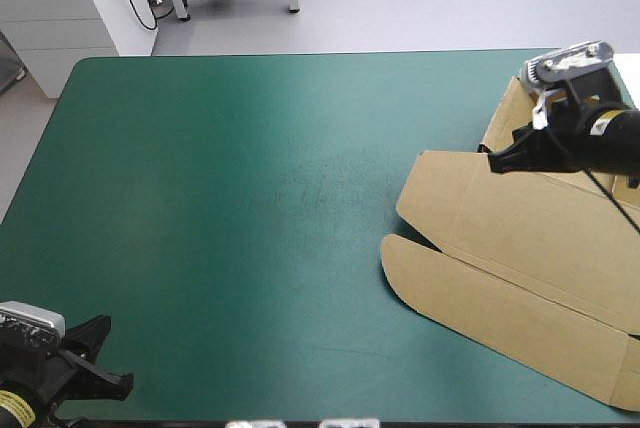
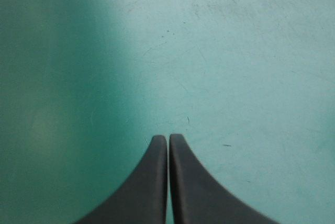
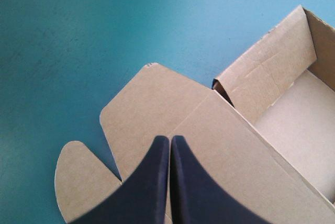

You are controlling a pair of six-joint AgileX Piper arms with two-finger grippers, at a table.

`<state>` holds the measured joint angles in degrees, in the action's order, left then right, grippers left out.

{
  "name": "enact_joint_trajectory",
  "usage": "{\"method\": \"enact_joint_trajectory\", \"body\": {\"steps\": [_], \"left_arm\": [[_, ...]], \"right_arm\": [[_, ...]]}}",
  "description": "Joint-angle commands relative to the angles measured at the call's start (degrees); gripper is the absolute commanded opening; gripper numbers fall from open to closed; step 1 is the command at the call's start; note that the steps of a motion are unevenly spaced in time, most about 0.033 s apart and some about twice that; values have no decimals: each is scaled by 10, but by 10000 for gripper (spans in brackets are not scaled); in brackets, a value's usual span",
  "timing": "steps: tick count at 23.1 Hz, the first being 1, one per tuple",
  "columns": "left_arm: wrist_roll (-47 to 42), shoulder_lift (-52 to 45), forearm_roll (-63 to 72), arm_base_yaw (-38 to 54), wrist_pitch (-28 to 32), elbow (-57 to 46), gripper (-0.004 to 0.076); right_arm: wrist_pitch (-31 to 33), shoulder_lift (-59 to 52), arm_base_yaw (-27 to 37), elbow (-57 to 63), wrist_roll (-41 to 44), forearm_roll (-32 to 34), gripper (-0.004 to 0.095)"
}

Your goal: Fold the box

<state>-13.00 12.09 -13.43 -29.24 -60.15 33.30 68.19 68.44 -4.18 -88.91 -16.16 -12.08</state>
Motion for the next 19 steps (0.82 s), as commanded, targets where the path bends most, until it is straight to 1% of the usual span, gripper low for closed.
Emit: {"method": "enact_joint_trajectory", "body": {"steps": [1, 2, 4, 5, 6, 7, 8, 10, 12, 17, 19], "left_arm": [[-5, 8, 16, -3, 26, 12, -8], [-5, 8, 20, -3, 23, 12, -8], [-5, 4, 22, -3, 25, 12, -8], [-5, -1, 22, -3, 27, 12, -8], [-5, -6, 20, -3, 30, 12, -8], [-5, -20, 25, -3, 40, 12, -8], [-4, -35, 34, -3, 49, 12, -8], [-2, -59, 39, -3, 46, 12, -8], [5, -73, 41, -3, 40, 12, -8], [30, -108, 43, -3, 38, 12, -8], [42, -121, 46, -3, 38, 12, -8]], "right_arm": [[-81, -72, -78, 49, 24, 72, -6], [-103, -97, -91, 75, 23, 73, -6], [-159, -156, -94, 152, 4, 63, -6], [-197, -195, -94, 196, 2, 63, -6], [-221, -228, -94, 230, 2, 63, -6], [-250, -273, -94, 283, 5, 64, -6], [-264, -303, -94, 321, 9, 64, -6], [-271, -358, -94, 376, 19, 64, -6], [-278, -385, -94, 407, 26, 64, -6], [-323, -481, -94, 487, 32, 64, -21], [-329, -519, -94, 514, 37, 65, -21]]}}
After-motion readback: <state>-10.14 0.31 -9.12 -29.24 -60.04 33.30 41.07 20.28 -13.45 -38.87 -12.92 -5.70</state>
